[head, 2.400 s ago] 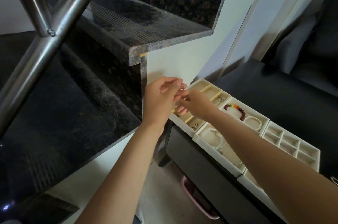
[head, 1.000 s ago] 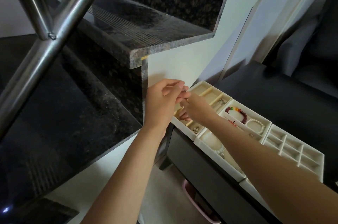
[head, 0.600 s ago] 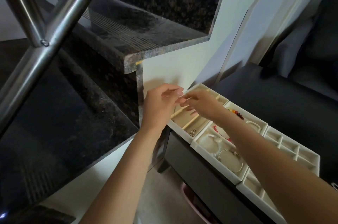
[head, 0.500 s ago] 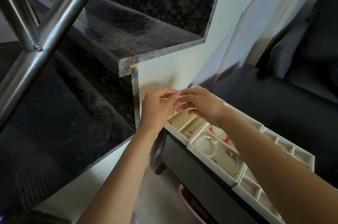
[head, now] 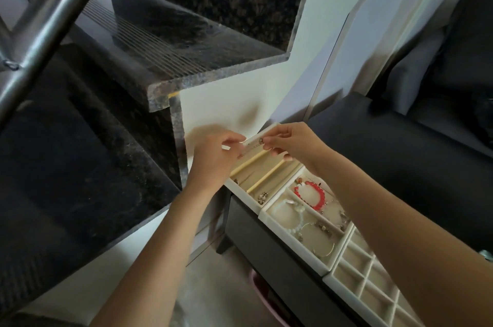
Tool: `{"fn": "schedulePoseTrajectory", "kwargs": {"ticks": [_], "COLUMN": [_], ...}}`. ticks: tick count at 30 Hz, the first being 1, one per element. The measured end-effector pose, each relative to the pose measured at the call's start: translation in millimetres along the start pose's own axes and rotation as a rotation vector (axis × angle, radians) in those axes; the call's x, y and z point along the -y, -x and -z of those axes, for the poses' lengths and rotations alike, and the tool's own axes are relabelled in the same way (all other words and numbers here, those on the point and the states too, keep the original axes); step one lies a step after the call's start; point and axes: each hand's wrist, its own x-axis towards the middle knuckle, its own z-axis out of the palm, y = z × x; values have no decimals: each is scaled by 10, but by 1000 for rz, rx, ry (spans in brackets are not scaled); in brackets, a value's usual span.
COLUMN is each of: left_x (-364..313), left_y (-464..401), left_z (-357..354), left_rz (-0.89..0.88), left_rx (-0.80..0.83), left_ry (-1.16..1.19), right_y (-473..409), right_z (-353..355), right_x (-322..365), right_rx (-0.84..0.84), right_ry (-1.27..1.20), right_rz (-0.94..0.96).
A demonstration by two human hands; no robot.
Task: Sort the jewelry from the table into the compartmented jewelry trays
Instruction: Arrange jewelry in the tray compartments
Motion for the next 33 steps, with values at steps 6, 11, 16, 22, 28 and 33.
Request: {"fn": "schedulePoseTrajectory", "kwargs": {"ticks": [6, 11, 16, 22, 28, 33], "left_x": [150, 164, 142, 127, 164, 209], "left_y": [22, 65, 66, 75, 81, 104], "left_z": [-5, -10, -41, -80, -124, -171], "left_rz": [-139, -234, -240, -231, -245, -240], "left_rx": [151, 329, 336, 339, 335, 308], "left_ry": [-491, -861, -942, -987, -1106, -1175], "right_y": [-229, -359, -467, -599, -601, -560], "right_z": [61, 102, 147, 151, 204, 241], "right_x": [-237, -395, -493, -595, -664, -662], "right_rx": [-239, -291, -217, -81, -38, -16], "right_ry": [139, 332, 571, 822, 907, 1041], "right_rz": [12, -22, -3, -35, -21, -2]}}
